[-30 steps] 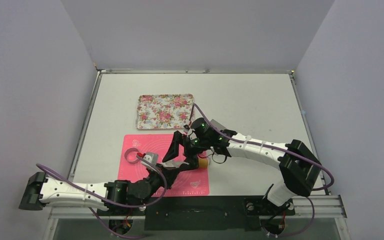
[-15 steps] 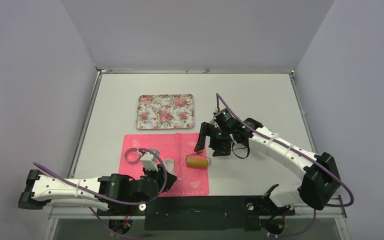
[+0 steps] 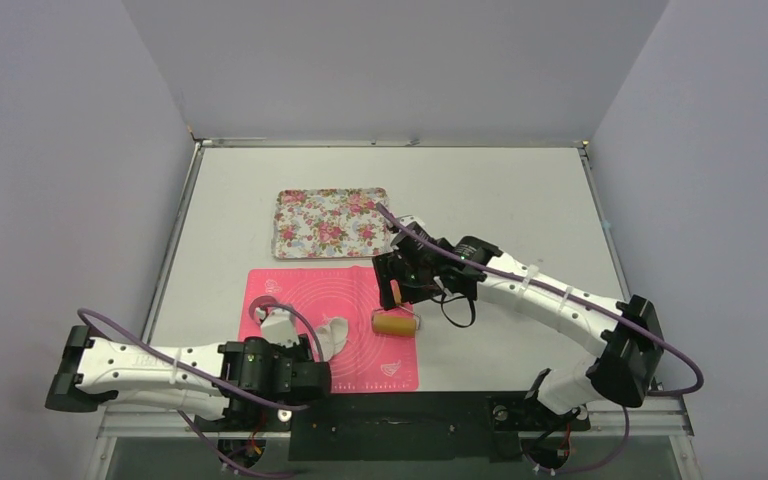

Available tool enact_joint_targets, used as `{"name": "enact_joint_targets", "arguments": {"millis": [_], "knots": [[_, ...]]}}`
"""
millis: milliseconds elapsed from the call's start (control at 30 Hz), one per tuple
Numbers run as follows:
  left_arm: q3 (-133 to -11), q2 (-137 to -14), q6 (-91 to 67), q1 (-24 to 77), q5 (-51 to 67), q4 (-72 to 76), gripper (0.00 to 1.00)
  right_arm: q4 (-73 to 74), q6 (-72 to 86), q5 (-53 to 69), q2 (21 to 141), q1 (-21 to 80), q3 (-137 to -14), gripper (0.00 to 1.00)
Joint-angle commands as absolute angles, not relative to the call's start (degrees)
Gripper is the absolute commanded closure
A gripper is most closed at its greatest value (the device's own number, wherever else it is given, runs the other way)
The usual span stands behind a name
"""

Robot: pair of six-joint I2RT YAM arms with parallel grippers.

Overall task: Roll out the dumpling wrappers from the dough
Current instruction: Remove the dumpling wrapper from the work surface.

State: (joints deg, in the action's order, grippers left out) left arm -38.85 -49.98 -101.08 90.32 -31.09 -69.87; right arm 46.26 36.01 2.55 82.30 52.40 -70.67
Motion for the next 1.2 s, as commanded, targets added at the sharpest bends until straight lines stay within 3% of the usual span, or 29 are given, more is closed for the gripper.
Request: {"name": "enact_joint_targets", "arguments": {"millis": [0, 167, 267, 367, 433, 767, 1167], "knots": [[-43.38, -49.55, -113.69, 90.17, -34.96, -80.91, 0.61, 43.67, 31.79, -1.67, 83.1, 54.88, -72.22, 0.23], [-44.32, -48.33, -105.86, 84.52, -40.4, -73.91, 0.6, 38.96, 31.46, 2.96, 82.94, 56.17, -69.06, 0.22], [-41.81, -48.77, -91.11, 72.94, -32.72, -60.8, 0.6, 38.56, 32.9, 0.65, 83.36, 56.26, -67.82, 0.21], [-39.19, -51.12, -76.92, 56.33, -22.86, -52.61, 0.53, 37.05, 33.55, 0.83, 83.21, 56.48, -66.96, 0.2], [-38.42, -52.16, -73.23, 52.17, -19.03, -49.8, 0.53, 36.31, 33.74, 0.83, 83.12, 56.59, -66.58, 0.19], [-32.99, -52.25, -66.54, 43.59, -10.57, -42.14, 0.51, 32.96, 33.28, 7.03, 87.13, 56.77, -68.07, 0.2], [-39.75, -64.16, -58.68, 40.19, -12.09, -41.98, 0.51, 32.72, 33.3, 6.41, 90.75, 56.82, -69.78, 0.21]]}}
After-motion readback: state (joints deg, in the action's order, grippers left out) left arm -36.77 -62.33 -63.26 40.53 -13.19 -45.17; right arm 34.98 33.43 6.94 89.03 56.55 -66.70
